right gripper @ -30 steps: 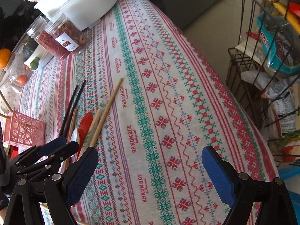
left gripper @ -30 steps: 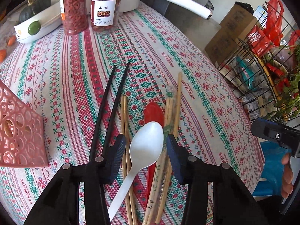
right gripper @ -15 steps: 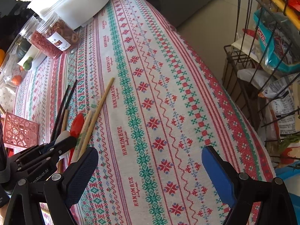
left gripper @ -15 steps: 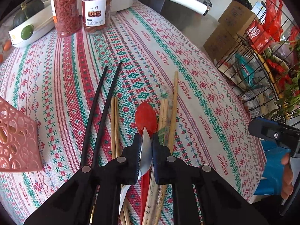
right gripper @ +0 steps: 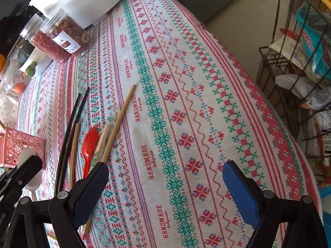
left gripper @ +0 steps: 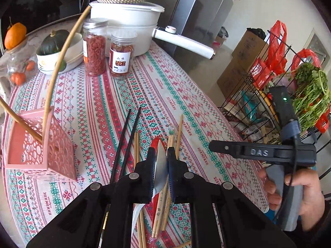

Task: Organize utensils
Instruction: 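Close the left gripper on the white plastic spoon, then lift the white spoon with the left gripper while the right gripper carries a wooden chopstick to the holder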

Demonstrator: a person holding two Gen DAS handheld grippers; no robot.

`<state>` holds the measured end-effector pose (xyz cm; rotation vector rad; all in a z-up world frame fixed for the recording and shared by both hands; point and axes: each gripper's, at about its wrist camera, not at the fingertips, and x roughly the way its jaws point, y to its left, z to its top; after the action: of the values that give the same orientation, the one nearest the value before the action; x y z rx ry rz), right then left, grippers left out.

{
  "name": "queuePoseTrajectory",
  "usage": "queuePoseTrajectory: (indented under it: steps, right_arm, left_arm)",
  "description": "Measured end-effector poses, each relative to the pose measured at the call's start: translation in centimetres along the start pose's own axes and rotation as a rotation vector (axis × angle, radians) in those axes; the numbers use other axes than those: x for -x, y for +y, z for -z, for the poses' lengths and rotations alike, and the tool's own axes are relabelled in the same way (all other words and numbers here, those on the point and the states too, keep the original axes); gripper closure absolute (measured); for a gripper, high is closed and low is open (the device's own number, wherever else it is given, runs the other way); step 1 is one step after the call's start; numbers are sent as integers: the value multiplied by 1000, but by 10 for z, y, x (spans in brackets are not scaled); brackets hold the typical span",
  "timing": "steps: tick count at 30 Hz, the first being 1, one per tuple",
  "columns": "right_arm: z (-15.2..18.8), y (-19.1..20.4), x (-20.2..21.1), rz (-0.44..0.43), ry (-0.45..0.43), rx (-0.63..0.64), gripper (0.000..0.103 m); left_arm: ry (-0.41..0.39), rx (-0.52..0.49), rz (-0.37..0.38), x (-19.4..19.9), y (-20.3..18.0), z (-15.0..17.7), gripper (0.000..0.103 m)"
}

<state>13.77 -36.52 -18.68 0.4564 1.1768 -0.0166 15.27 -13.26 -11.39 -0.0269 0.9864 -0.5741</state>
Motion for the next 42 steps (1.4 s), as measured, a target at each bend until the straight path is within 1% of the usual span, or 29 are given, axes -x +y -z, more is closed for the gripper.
queuePoseTrajectory:
  steps: [2,7,9,10,12,15,16,19,21,22,24,25,26,27,28,30,34,39,42]
  right_arm:
    - [-5,7,-8,-4,4,-3,14]
    - [-18,25,-24,6,-6,-9,30]
    - [-23,31,-32,19,-10,-19,41]
    - [-25,32,-36,34,-10,-26,44]
    - [-29,36,-44,65,-14,-44,55]
    - [-34,38,-52,69,-17,-79,60]
    - [-35,39,-54,77,-26,-82,61]
    - [-37,47,-56,116,-49,-67,62]
    - [-37,55,-59,173,-54,-41,67]
    - [-37,58,-59,194,-56,-27,67]
    - [-36,62,-61,219,-48,-6,77]
    - [-35,64,-61,232,-44,-2,79]
    - [-34,65,-62,248,-38,8,88]
    - [-32,65,-62,275,-43,24,93]
    - [-32,65,-62,277,-45,33,94]
    - [-31,62,-61,258,-39,35,97]
    - [-32,53,-56,164,-25,8,98]
    - [-29,55,-24,81,-86,31,98]
    - [-25,65,4,17,-140,46,98]
  left_arm:
    - [-13,-5,1,10,3,4,91]
    - [-31,-2,9,30,14,14,91]
    - [-33,-7,7,36,19,18,91]
    - [-32,-9,6,38,21,19,91]
    - [-30,-8,4,41,27,23,91]
    - [-35,-2,-11,45,34,27,91]
    - [-39,2,-14,47,37,28,91]
    - [-56,11,-20,55,42,29,91]
    - [-68,11,-27,59,43,29,91]
    - [-73,11,-27,61,44,29,91]
    - [-81,16,-23,65,44,29,91]
    - [-87,17,-24,66,44,29,91]
    - [-92,18,-25,68,44,29,91]
    - [-98,17,-28,69,44,29,91]
    - [-105,17,-31,71,43,29,91]
    - [-117,19,-35,75,43,29,91]
    - [-141,24,-44,80,42,27,91]
    - [-179,24,-42,89,42,23,91]
    - [-227,37,-21,97,46,18,91]
